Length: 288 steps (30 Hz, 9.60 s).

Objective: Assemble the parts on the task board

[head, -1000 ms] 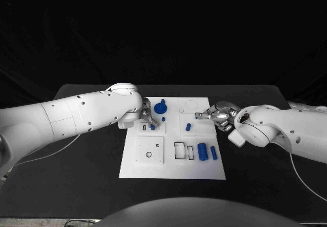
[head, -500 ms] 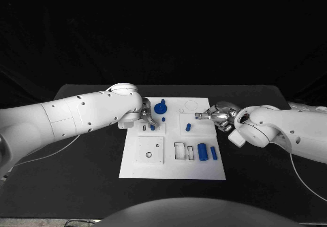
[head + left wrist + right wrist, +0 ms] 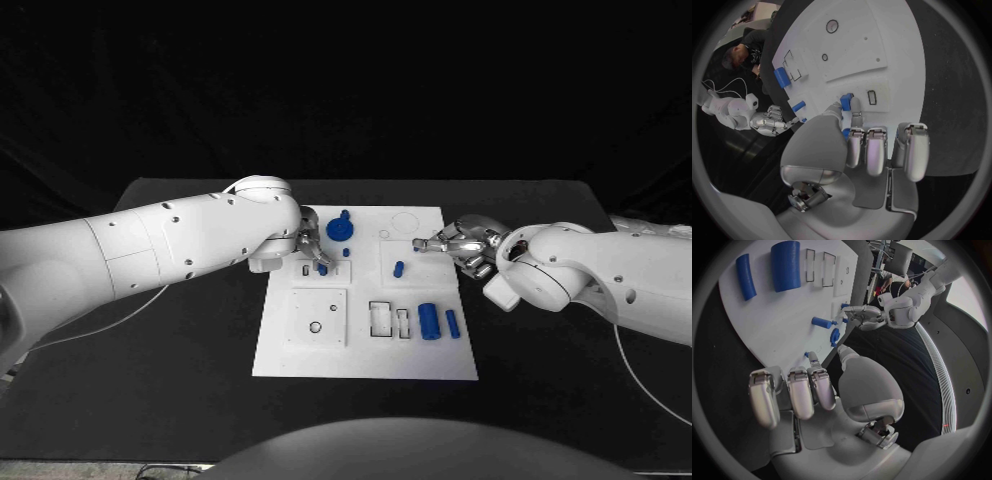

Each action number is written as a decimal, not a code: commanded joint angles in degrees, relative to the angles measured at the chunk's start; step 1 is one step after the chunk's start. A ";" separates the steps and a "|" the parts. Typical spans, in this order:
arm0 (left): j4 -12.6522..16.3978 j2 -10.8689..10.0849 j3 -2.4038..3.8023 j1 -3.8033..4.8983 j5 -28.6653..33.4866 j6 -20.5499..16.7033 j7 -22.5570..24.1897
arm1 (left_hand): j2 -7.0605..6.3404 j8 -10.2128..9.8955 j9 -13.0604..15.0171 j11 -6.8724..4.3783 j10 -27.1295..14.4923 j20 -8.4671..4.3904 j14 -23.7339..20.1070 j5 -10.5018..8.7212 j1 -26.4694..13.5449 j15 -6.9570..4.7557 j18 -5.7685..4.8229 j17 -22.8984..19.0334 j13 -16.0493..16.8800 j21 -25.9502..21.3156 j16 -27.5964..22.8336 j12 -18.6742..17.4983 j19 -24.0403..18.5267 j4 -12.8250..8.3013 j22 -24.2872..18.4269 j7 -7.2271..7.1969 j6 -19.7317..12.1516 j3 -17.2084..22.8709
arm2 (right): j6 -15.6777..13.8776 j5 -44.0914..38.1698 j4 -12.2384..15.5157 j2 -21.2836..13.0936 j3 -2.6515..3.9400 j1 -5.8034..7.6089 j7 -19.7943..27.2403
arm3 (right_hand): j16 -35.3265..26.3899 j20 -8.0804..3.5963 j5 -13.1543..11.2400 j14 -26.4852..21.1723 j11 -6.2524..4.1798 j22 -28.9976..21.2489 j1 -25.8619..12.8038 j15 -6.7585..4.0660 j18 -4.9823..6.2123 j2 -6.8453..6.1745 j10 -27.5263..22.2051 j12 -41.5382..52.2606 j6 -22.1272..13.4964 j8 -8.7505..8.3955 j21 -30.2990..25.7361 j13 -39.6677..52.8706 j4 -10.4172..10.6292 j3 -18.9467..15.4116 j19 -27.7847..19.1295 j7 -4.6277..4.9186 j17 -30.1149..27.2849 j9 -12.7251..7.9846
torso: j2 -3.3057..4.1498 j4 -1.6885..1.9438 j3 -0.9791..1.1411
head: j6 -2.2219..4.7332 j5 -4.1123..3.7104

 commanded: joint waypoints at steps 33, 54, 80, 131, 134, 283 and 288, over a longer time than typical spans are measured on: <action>-0.34 0.25 0.03 0.03 -1.25 0.54 0.04 | -1.00 -0.85 0.51 0.35 5.85 -0.40 5.96 -2.37 -4.14 0.30 -0.42 15.10 14.97 0.14 0.15 -0.09 6.02 0.17 15.09 0.38 0.56 -1.96 | 1.00 -0.44 0.05 -0.04 -0.01 -0.08 -0.18 | 0.24 0.37 0.16 6.18 0.43 15.07 0.11 0.38 -0.82 0.51 5.91 0.22 -0.54 0.27 0.26 15.08 -0.08 -0.31 5.90 0.45 15.09 0.07 | 0.02 0.00 0.02 | -0.19 -0.03; -0.30 0.08 0.03 0.03 -0.87 -1.57 1.31 | 0.05 -1.01 0.74 0.32 5.85 -0.36 5.96 -2.85 -5.03 0.31 -0.42 15.10 14.97 0.14 0.15 -0.09 6.02 0.18 15.09 0.35 0.81 -2.25 | 0.96 -0.45 -0.02 -0.03 -0.01 -0.09 -0.22 | 0.24 0.40 0.25 6.18 0.45 15.07 0.17 0.40 -0.82 0.54 5.91 0.22 -0.58 0.31 0.26 15.08 -0.10 -0.32 5.90 0.47 15.09 0.08 | -0.01 0.01 0.02 | -0.05 -0.08; 1.01 -2.29 0.04 0.03 1.76 -5.77 2.38 | 5.06 -1.18 2.01 -0.30 5.85 -0.15 5.96 -2.97 -1.17 -0.15 -0.42 15.10 14.97 0.14 0.15 -0.09 6.02 -0.21 15.09 -0.33 1.19 -3.37 | 0.65 -0.52 -0.14 0.19 0.00 -0.59 -0.20 | 0.24 0.41 0.28 6.18 0.46 15.07 0.20 0.41 -0.82 0.57 5.91 0.22 -0.59 0.34 0.26 15.08 -0.11 -0.32 5.90 0.48 15.09 0.09 | 0.03 0.03 -0.02 | 0.00 -0.08; 1.59 -3.41 0.02 0.02 3.42 -1.89 2.76 | 3.39 -1.60 2.10 -0.21 5.85 -0.27 5.96 -3.15 2.51 -0.15 -0.42 15.10 14.97 0.14 0.15 -0.09 6.02 0.04 15.09 -0.20 1.24 -3.65 | 0.33 -0.52 -0.11 0.30 0.00 -0.60 0.20 | 0.24 0.45 0.37 6.18 0.50 15.07 0.26 0.43 -0.82 0.66 5.91 0.22 -0.60 0.42 0.26 15.08 -0.12 -0.33 5.90 0.54 15.09 0.13 | 0.01 -0.04 0.02 | -0.22 0.02; 1.59 -3.48 0.02 0.02 3.45 -1.58 2.75 | 3.31 -1.61 2.10 -0.20 5.85 -0.27 5.96 -3.15 2.50 -0.15 -0.42 15.10 14.97 0.14 0.15 -0.09 6.02 0.03 15.09 -0.20 1.25 -3.73 | 0.33 -0.52 -0.12 0.29 0.00 -0.60 0.20 | 0.24 0.45 0.37 6.18 0.50 15.07 0.26 0.43 -0.82 0.66 5.91 0.22 -0.60 0.42 0.26 15.08 -0.12 -0.33 5.90 0.54 15.09 0.13 | 0.01 -0.03 0.02 | -0.26 -0.01; 3.33 -5.98 0.02 0.03 4.87 0.29 5.16 | 1.90 -2.61 1.91 -0.24 5.85 -0.12 5.96 -3.09 8.63 -0.27 -0.42 15.10 14.97 0.14 0.15 -0.09 6.02 0.00 15.09 -0.27 1.65 -3.57 | 0.18 -0.60 -0.55 0.66 0.00 -0.71 0.44 | 0.24 0.53 0.48 6.18 0.59 15.07 0.36 0.51 -0.82 0.75 5.91 0.22 -0.62 0.61 0.26 15.08 -0.15 -0.39 5.90 0.65 15.09 0.21 | 0.04 -0.03 0.01 | 0.11 -0.42; 3.34 -6.03 0.02 0.03 5.22 0.68 5.36 | 1.87 -2.61 1.91 -0.24 5.85 -0.12 5.96 -3.09 8.60 -0.27 -0.42 15.10 14.97 0.14 0.15 -0.09 6.02 0.00 15.09 -0.27 1.66 -3.59 | 0.17 -0.60 -0.56 0.64 0.00 -0.72 0.45 | 0.24 0.53 0.48 6.18 0.59 15.07 0.36 0.51 -0.82 0.75 5.91 0.22 -0.62 0.61 0.26 15.08 -0.15 -0.39 5.90 0.65 15.09 0.21 | 0.00 -0.04 0.02 | 0.08 -0.42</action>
